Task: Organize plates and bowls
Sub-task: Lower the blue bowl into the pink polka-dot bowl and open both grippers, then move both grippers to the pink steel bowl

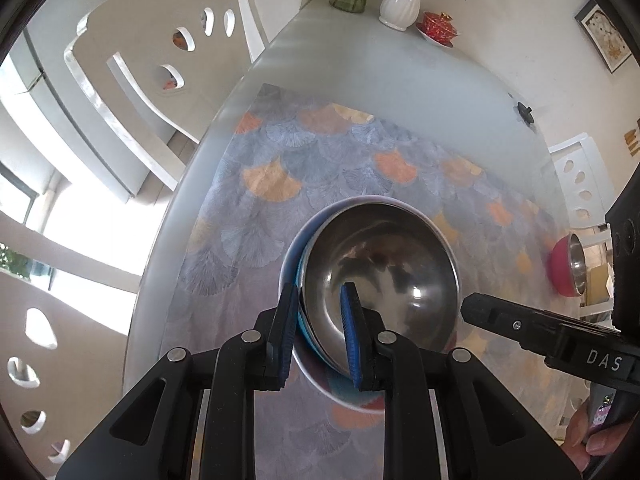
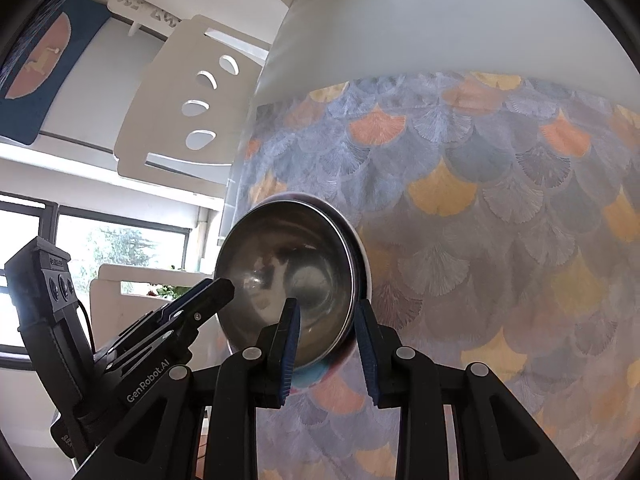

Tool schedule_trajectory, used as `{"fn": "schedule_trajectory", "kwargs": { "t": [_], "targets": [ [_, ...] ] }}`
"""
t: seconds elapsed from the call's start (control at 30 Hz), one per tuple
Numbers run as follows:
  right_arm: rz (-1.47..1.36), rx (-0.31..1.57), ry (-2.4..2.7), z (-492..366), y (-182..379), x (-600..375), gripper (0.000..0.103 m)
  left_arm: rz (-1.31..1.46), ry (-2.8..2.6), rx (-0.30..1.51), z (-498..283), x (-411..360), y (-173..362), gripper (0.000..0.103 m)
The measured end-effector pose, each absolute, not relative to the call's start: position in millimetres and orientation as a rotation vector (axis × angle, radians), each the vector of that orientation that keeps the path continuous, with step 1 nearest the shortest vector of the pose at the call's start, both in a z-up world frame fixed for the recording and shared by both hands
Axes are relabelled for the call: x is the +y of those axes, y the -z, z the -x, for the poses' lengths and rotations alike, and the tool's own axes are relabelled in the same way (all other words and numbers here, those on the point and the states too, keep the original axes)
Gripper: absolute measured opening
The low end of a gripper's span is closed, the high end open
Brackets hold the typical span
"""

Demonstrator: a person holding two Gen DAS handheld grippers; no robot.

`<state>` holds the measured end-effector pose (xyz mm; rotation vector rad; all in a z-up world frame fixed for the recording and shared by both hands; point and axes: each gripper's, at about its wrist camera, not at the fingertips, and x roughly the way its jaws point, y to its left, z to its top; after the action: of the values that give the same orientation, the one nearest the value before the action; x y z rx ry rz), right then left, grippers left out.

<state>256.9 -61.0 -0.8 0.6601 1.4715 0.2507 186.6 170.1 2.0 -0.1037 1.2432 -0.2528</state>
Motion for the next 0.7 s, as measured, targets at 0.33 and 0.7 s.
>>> {"fn": "schedule_trajectory", "kwargs": {
  "t": [0.33,0.7],
  "targets": [
    [-0.652,1.428,-0.237,-233.9,-42.3,-68.0,0.028,0.090,0.272,1.220,-157.4,168.4,-35.4,0.023],
    [-0.654,1.386,-0.194,-168.9,-89.8,-73.9,0.028,0.086,0.315,1.215,-93.9,170.2,-62.2,0.027]
  ]
}}
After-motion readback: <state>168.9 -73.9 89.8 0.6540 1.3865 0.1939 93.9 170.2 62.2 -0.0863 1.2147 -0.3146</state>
